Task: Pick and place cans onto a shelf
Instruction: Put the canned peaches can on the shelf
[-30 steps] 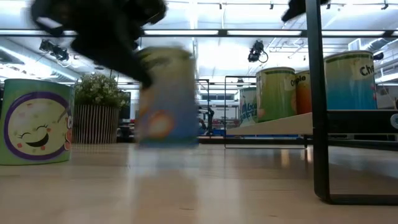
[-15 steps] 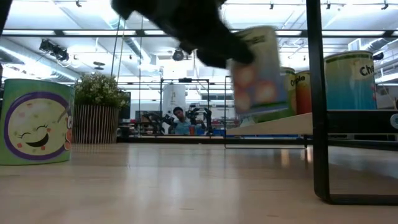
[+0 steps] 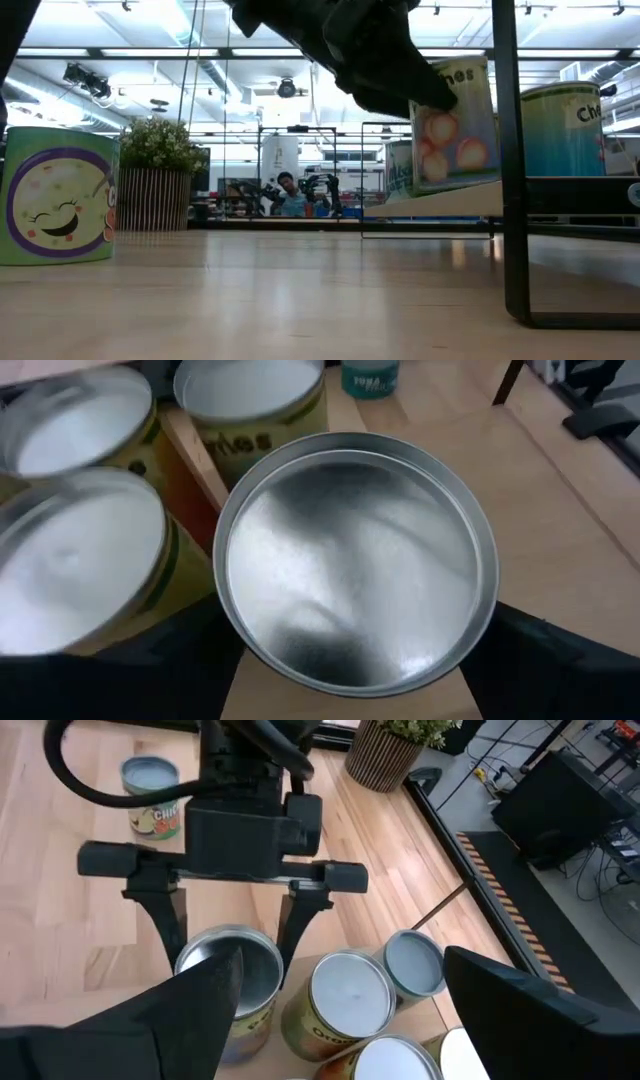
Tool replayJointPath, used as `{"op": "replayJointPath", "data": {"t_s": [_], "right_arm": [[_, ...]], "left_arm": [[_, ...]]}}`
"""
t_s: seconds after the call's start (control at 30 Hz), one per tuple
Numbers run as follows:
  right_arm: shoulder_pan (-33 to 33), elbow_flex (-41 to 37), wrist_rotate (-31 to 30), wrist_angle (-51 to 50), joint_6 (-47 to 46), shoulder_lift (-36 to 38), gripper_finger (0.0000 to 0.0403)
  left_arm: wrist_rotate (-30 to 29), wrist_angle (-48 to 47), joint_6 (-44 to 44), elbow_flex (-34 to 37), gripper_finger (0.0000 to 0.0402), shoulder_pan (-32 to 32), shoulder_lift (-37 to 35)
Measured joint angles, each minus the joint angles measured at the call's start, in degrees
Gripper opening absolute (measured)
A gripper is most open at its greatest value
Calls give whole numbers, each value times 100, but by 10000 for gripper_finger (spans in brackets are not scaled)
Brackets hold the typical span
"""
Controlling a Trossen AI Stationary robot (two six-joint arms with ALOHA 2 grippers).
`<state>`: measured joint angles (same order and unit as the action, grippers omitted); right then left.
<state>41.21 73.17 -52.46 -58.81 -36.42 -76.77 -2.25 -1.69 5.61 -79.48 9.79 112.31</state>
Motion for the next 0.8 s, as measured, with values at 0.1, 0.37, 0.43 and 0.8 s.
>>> {"op": "replayJointPath", "data": {"t_s": [0.1,0.37,0.43,0.8], "right_arm": [[0,0,2,0,-2,0,352],[0,0,2,28,-4,0,352],[0,0,2,33,-24,0,352],[0,-2,2,40,-50,-2,352]], "left_arm": [[18,32,11,-2,347,29,-15],[3,24,100,-2,385,39,-15],[-74,-65,170,-2,386,39,-68],[-1279,-313,1239,-7,387,441,-238]]}}
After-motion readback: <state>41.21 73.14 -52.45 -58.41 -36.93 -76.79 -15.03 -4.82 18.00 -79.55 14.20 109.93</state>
